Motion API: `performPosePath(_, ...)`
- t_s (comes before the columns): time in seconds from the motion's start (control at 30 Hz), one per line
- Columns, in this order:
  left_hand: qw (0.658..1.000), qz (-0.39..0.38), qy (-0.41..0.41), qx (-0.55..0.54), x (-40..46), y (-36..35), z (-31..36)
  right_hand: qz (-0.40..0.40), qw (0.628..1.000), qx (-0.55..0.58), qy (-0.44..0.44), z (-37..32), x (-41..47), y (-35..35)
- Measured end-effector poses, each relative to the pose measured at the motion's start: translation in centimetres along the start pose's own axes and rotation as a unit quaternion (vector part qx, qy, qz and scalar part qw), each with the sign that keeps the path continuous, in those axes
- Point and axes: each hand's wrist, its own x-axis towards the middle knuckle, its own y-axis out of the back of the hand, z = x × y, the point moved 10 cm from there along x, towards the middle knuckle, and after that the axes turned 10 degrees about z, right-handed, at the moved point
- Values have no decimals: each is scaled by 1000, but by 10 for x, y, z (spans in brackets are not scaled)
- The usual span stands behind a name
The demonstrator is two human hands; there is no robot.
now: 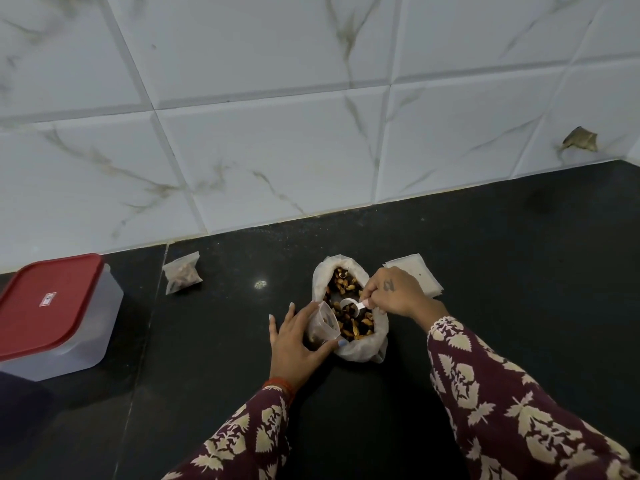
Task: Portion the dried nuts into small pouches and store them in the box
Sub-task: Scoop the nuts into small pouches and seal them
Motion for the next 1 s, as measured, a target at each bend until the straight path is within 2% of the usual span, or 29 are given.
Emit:
performPosePath(0.1,1000,-1,1,0,0,0,0,37,992,-105,56,-16,-1,12)
performPosePath(0.2,1000,1,2,2,0,0,-1,87,963,-227,116,-41,-10,9)
performPosePath(0.3,1000,0,4,2,0,-1,-1,77,963,-233,112,-43,-15,0)
performPosePath(0.37,1000,-1,5,5,0,-1,-1,67,979,-183,65,-30,-9,1)
performPosePath(0.43,1000,-1,3,8,0,-1,-1,31,995,-91,-19,-8,0,-2)
performPosePath(0.53,1000,2,3,7,0,-1,0,-28,991,55,-120,13,3,-19)
performPosePath(0.6,1000,3,4,8,0,-1,-1,-28,973,138,-181,22,1,-26)
performPosePath(0.73,1000,1,7,12,0,-2,-4,-30,916,281,-284,33,-16,-35)
performPosePath(1.0,1000,-2,18,7,0,0,-2,-40,826,409,-387,43,-37,-49)
